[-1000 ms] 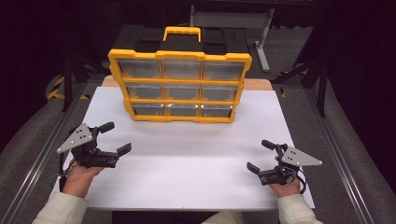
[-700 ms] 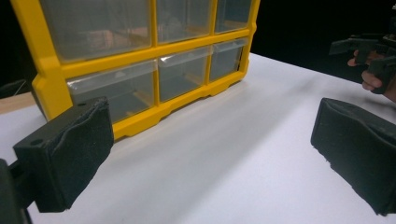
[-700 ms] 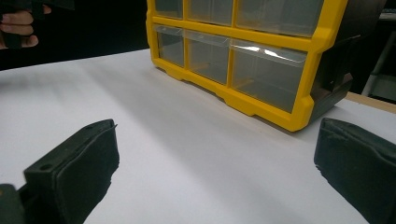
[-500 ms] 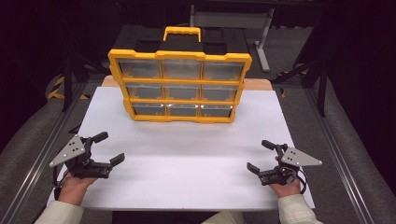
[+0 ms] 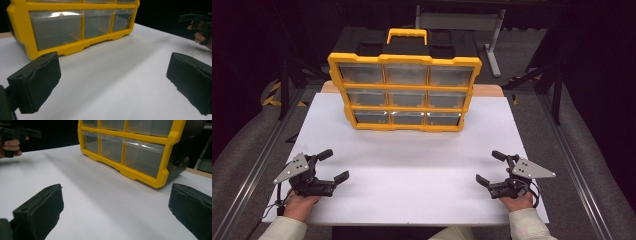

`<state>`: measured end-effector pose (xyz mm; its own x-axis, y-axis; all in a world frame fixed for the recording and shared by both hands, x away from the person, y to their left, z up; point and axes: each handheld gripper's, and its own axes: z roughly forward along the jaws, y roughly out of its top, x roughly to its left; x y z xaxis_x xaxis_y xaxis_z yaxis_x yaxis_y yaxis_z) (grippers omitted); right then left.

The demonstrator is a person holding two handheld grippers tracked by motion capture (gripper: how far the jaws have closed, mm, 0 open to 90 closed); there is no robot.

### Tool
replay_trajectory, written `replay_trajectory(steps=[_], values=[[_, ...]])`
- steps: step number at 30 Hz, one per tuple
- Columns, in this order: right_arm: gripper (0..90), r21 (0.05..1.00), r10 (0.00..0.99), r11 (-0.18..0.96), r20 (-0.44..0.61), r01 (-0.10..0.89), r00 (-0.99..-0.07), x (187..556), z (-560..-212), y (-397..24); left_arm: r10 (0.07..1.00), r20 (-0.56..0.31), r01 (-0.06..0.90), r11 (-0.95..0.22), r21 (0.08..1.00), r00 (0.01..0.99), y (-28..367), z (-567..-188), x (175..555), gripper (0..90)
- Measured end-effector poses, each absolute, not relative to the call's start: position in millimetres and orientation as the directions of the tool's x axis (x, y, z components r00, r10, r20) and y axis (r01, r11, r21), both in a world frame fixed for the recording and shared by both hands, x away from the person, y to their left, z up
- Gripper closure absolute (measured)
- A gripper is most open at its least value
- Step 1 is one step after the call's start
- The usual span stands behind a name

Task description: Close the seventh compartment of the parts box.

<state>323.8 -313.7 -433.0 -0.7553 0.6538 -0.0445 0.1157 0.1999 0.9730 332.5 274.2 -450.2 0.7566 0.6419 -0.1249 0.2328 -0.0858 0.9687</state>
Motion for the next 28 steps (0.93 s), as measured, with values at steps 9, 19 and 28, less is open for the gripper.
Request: replay_trajectory(steps=[9,19,28], values=[[0.0,0.971,0.663,0.188,-0.012,0.151,-0.748,327.1,-437.2,-313.9,0.653,-0.15,0.236,-0.045,0.971,0.742,274.4,-463.7,334.5,0.0],[0.0,0.973,0.675,0.169,0.002,0.157,-0.738,327.6,-438.0,-314.1,0.67,-0.079,0.207,-0.113,0.972,0.738,270.7,-462.2,333.4,0.2],[0.0,0.975,0.677,0.16,0.008,0.157,-0.736,327.4,-437.6,-315.3,0.675,-0.095,0.215,-0.097,0.972,0.732,273.3,-461.4,333.4,0.1]])
